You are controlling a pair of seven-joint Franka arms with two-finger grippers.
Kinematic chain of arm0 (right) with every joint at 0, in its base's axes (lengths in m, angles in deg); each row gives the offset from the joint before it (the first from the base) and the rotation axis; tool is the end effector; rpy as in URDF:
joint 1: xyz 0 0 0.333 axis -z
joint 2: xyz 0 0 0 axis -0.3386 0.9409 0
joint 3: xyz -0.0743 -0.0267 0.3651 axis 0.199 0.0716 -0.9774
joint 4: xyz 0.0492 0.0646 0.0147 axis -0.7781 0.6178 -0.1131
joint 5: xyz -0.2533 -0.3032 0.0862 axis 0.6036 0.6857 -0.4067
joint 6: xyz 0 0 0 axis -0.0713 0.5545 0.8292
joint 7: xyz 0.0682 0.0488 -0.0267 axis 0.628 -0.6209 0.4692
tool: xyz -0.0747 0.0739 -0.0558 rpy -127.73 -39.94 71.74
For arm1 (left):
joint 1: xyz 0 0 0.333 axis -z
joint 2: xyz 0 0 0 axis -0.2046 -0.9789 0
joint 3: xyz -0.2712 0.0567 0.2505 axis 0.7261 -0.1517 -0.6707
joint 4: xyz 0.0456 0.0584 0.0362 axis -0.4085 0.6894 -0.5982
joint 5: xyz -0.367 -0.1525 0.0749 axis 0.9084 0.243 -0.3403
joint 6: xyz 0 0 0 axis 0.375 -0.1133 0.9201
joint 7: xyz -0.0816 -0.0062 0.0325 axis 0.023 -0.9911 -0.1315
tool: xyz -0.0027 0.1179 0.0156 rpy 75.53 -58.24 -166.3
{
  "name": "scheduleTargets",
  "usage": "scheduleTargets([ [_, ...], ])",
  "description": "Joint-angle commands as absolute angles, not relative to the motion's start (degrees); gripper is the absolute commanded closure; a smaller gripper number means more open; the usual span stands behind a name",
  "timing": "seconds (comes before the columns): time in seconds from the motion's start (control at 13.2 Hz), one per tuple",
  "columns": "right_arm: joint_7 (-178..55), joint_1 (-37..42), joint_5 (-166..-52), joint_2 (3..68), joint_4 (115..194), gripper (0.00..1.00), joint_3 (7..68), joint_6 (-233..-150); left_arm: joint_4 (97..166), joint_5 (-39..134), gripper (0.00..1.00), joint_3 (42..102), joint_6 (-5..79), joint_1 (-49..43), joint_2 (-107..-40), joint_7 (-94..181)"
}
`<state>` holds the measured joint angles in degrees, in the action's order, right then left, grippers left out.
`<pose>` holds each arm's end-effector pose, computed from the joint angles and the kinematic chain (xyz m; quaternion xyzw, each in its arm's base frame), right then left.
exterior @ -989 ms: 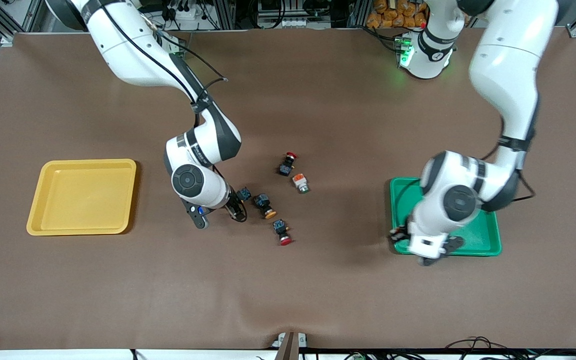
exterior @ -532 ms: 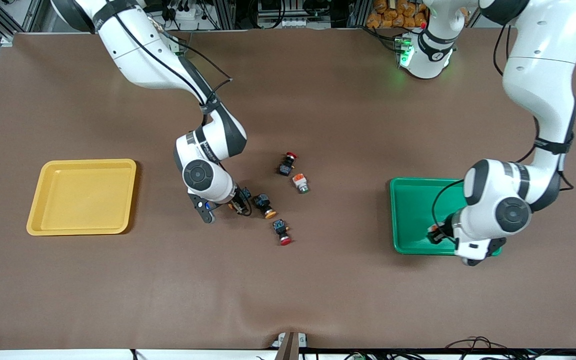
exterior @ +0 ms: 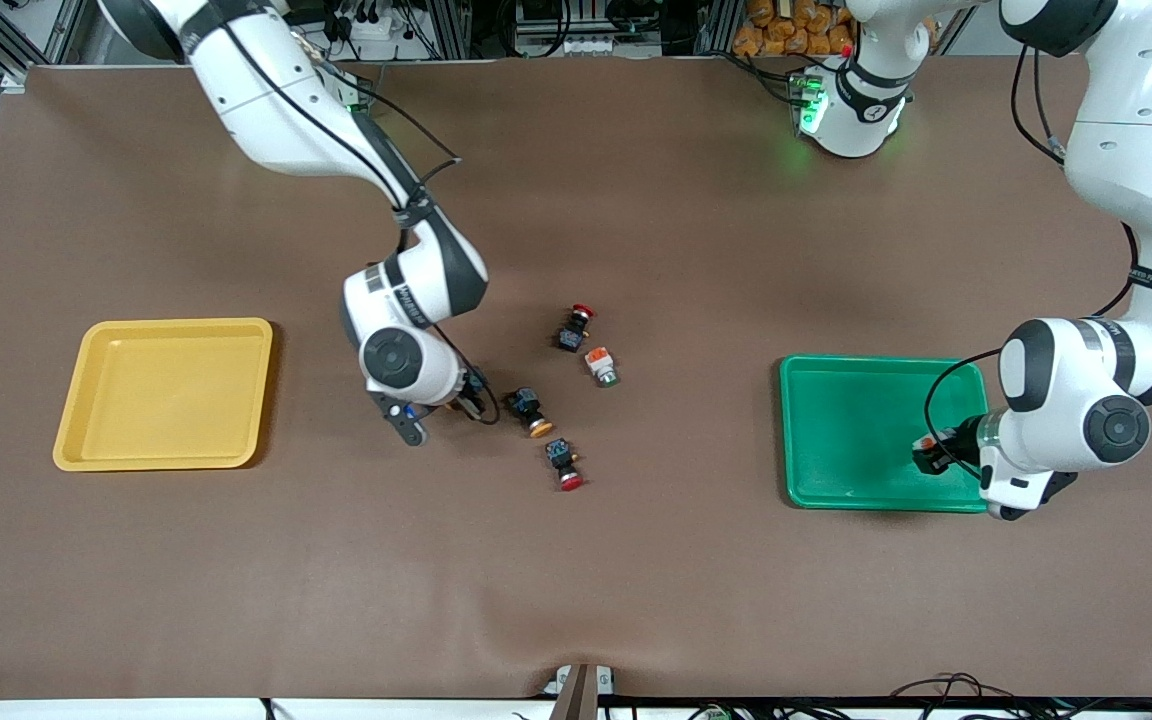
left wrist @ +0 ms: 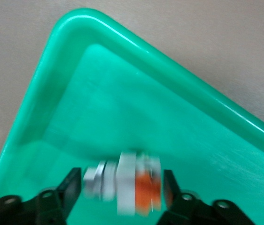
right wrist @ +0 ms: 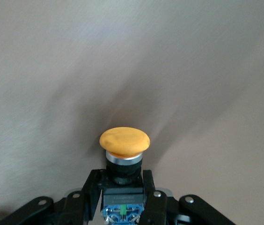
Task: Place green and yellow buttons in trays
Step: 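Place the green button in the green tray while the right gripper grasps yellow button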
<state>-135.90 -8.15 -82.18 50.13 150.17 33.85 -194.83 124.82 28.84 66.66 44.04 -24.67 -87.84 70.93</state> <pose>0.6201 0.3229 0.2335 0.9040 -0.4053 -0.1274 0.0484 0.7177 0.0304 0.2341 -0.9636 -0.2583 0.0680 0.0136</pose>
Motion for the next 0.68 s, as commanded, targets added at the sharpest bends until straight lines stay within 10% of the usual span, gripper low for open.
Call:
scheduleTargets([
  [0.0, -125.2, -2.4, -81.6, 43.4, 150.3, 1.0, 33.1, -184.3, 126.5, 27.7, 0.0, 68.4, 43.9, -24.1, -84.4, 71.2],
  [0.61, -81.9, 20.5, -75.7, 41.3, 151.7, 1.0, 34.0, -172.8, 124.0, 27.6, 0.0, 77.8, 43.9, -18.5, -83.8, 84.4],
])
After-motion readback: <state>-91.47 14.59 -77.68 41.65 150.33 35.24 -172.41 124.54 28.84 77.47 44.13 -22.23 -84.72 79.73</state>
